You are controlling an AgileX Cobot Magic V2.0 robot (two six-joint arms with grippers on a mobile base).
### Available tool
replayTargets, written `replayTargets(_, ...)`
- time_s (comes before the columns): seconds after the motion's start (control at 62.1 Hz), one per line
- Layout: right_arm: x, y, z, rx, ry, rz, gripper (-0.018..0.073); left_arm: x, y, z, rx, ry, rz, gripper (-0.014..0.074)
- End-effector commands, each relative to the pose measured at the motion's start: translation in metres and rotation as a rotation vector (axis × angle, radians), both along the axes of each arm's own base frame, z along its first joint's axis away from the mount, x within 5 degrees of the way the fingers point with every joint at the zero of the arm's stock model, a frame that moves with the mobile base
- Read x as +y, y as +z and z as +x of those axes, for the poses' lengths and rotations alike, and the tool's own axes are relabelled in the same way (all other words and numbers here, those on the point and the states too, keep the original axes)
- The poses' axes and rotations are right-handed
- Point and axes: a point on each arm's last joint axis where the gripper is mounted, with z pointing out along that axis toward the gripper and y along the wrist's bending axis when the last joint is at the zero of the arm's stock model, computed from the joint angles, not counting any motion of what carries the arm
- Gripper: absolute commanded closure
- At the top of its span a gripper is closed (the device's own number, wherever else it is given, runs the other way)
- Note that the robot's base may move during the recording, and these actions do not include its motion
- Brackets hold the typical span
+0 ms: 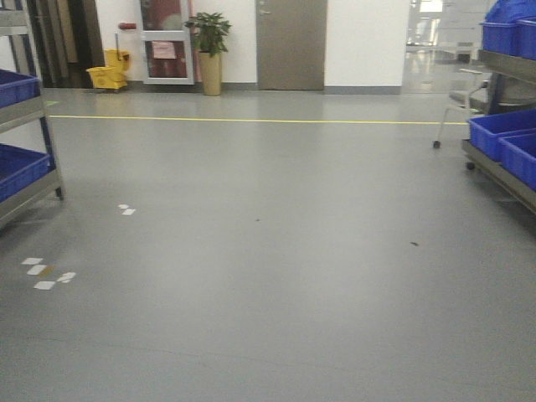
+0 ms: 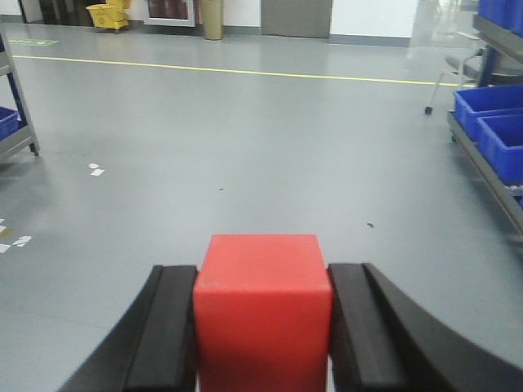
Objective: Sort and place red and blue blocks on shelf
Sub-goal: 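Drive forward across the floor carrying both cubes, then turn the base toward the shelf of blue bins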
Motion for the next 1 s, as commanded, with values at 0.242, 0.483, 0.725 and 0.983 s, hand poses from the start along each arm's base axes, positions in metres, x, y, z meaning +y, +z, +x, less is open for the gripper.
replayTargets(0.242, -0.0010, 0.0171, 0.0002, -0.109, -0.009, -0.006, 0.0508, 0.0007, 0.0172, -0.0018, -0.114, 0.006, -0.017, 0.0472)
replayTargets(0.483, -0.0010, 0.0171, 0.0002, -0.109, -0.009, -0.006, 0.0508, 0.0007, 0.0172, -0.0018, -0.114, 0.006, -0.017, 0.0472)
replayTargets(0.725, -0.0010, 0.0171, 0.0002, -0.109, -0.009, -0.006, 0.0508, 0.0007, 0.0172, -0.0018, -0.114, 0.006, -0.017, 0.0472)
replayTargets(0.983, -0.0010, 0.0171, 0.0002, -0.109, -0.009, -0.006, 0.0508, 0.0007, 0.0172, -0.0018, -0.114, 0.006, -0.017, 0.0472)
